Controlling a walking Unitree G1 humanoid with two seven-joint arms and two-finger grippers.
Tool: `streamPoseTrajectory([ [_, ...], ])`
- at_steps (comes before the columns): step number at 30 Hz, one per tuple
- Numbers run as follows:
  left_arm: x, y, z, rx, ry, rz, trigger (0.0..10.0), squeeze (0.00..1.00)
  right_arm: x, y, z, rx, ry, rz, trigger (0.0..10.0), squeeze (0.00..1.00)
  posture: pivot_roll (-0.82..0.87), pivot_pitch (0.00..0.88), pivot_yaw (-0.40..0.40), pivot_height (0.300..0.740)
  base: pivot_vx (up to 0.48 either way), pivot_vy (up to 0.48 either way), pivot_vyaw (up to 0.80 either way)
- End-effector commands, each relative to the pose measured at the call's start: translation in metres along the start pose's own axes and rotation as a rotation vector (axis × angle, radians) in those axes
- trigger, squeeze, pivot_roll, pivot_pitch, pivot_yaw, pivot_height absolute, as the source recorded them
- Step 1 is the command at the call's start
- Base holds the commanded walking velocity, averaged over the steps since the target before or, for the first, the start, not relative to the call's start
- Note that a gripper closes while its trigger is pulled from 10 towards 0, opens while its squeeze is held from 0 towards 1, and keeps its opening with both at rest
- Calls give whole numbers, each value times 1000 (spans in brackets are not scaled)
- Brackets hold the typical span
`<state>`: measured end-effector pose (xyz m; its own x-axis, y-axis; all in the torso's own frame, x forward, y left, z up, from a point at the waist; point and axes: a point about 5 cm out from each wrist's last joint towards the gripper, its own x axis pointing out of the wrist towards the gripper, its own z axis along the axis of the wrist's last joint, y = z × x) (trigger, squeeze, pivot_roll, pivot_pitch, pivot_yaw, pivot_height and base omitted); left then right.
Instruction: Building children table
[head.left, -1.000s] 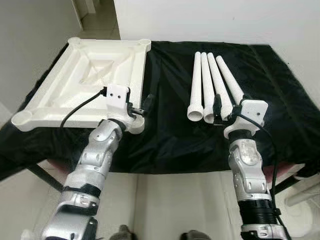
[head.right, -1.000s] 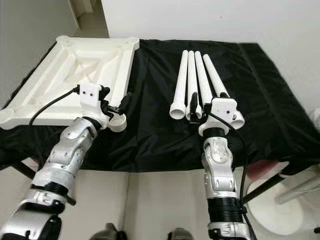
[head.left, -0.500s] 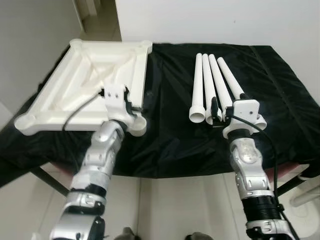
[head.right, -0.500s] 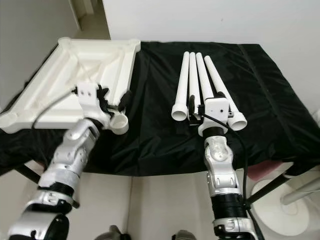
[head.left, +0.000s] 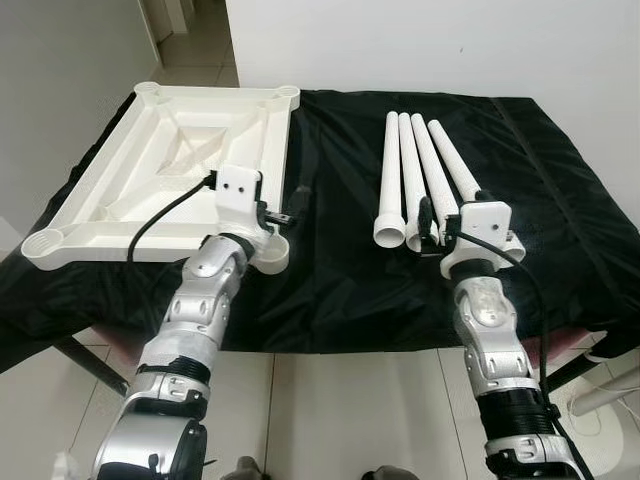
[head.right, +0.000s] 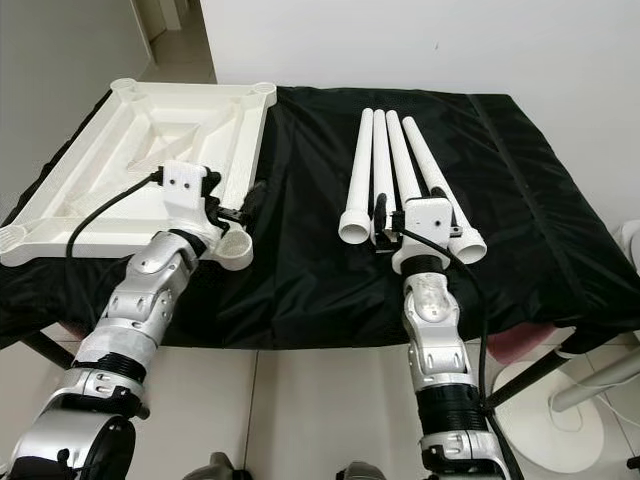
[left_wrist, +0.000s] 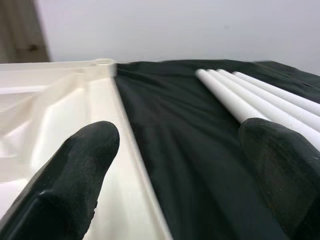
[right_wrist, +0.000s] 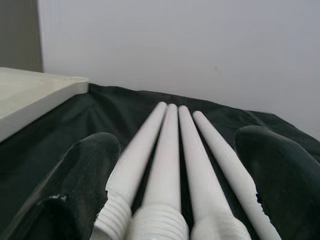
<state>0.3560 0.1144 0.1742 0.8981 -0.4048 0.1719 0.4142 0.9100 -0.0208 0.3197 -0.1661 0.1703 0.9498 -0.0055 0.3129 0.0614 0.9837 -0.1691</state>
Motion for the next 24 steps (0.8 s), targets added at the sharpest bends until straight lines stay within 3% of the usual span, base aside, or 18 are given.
streamPoseTrajectory([
  [1, -5, 11, -5, 11, 13, 172, 10000, 0, 1, 4, 0, 9, -3, 23, 10000, 0, -70, 0, 13, 740, 0, 0, 0],
  [7, -4, 12, -11, 33, 19, 182, 10000, 0, 2, 5, 0, 16, 2, 49, 10000, 0, -87, 0, 6, 740, 0, 0, 0],
  [15, 1, 13, 3, 69, -26, 188, 10000, 0, 7, 1, 4, 8, -29, 25, 10000, 0, -83, 0, 26, 740, 0, 0, 0],
  [24, -10, 15, 2, 100, -30, 182, 10000, 0, 0, -7, 2, 30, -33, -45, 10000, 0, -74, 19, 45, 740, 0, 0, 0],
])
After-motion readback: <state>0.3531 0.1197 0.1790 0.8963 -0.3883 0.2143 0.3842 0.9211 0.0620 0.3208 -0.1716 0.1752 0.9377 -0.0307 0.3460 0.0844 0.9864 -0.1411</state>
